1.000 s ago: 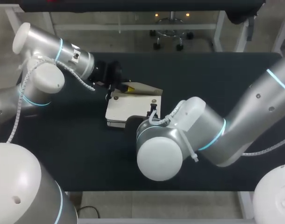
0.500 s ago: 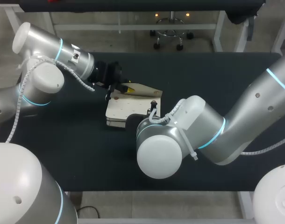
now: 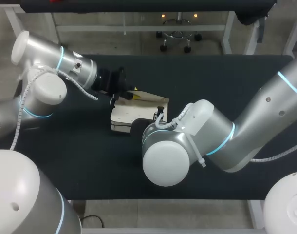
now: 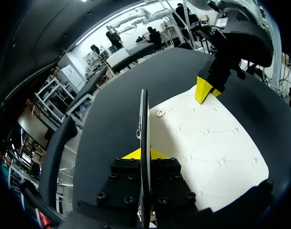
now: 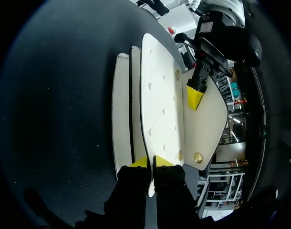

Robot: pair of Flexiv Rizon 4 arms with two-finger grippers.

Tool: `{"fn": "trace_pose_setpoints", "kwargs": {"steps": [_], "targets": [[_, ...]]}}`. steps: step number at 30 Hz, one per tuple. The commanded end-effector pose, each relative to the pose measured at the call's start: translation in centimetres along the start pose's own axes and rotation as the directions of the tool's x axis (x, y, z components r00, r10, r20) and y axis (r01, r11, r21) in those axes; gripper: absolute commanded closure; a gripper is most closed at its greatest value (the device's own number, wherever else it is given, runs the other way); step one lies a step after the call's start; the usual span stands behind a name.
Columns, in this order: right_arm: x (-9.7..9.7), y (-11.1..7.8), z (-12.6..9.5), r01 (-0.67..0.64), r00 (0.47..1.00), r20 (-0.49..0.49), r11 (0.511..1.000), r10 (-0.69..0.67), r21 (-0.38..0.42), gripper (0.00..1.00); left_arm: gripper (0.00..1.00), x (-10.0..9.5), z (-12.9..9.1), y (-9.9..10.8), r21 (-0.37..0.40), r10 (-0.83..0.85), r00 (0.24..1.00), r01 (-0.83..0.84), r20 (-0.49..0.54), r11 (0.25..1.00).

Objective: Pick up the bag, open it, inspect its contents, close it, and place it on the opposite side

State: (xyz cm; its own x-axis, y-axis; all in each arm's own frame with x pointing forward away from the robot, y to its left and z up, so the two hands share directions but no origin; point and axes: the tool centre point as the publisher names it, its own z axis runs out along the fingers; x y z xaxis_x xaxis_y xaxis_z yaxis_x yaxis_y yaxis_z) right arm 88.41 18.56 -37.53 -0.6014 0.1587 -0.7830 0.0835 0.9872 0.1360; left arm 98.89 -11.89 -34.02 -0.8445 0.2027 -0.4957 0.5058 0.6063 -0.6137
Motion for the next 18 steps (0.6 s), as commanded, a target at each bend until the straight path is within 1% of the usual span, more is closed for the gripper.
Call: {"fn": "trace_pose_setpoints", "kwargs": {"steps": [1, 6, 12, 13, 14, 15, 16, 18], "targets": [[0.2, -0.3, 0.2, 0.000, 1.000, 0.009, 1.000, 0.001, -0.017, 1.00, 1.00, 1.4, -0.2, -0.3, 0.003, 0.029, 0.998, -0.029, 0.050, 1.000], [0.2, -0.3, 0.2, 0.000, 1.000, 0.009, 1.000, 0.001, -0.017, 1.00, 1.00, 1.9, -0.1, -0.3, 0.004, 0.050, 0.997, -0.051, 0.062, 0.999], [0.2, -0.3, 0.2, 0.000, 1.000, 0.009, 1.000, 0.001, -0.017, 1.00, 1.00, 2.1, -0.2, 0.0, 0.032, 0.042, 0.996, -0.044, 0.074, 0.998], [0.2, -0.3, 0.2, 0.000, 1.000, 0.009, 1.000, 0.001, -0.017, 1.00, 0.93, 2.0, -0.3, 0.0, 0.039, 0.038, 0.996, -0.041, 0.079, 0.998], [0.2, -0.3, 0.2, 0.000, 1.000, 0.009, 1.000, 0.001, -0.017, 1.00, 0.74, 1.9, -0.5, -0.1, 0.043, 0.036, 0.996, -0.040, 0.082, 0.998], [0.2, -0.3, 0.2, 0.000, 1.000, 0.009, 1.000, 0.001, -0.017, 1.00, 0.59, 1.9, -0.6, -0.1, 0.047, 0.036, 0.996, -0.040, 0.084, 0.998], [0.2, -0.3, 0.2, 0.000, 1.000, 0.009, 1.000, 0.001, -0.017, 1.00, 0.51, 1.8, -0.8, -0.2, 0.054, 0.034, 0.996, -0.039, 0.088, 0.998], [0.2, -0.3, 0.2, 0.000, 1.000, 0.009, 1.000, 0.001, -0.017, 1.00, 0.11, 1.6, -1.2, -0.4, 0.059, 0.033, 0.995, -0.039, 0.091, 0.997]]}}
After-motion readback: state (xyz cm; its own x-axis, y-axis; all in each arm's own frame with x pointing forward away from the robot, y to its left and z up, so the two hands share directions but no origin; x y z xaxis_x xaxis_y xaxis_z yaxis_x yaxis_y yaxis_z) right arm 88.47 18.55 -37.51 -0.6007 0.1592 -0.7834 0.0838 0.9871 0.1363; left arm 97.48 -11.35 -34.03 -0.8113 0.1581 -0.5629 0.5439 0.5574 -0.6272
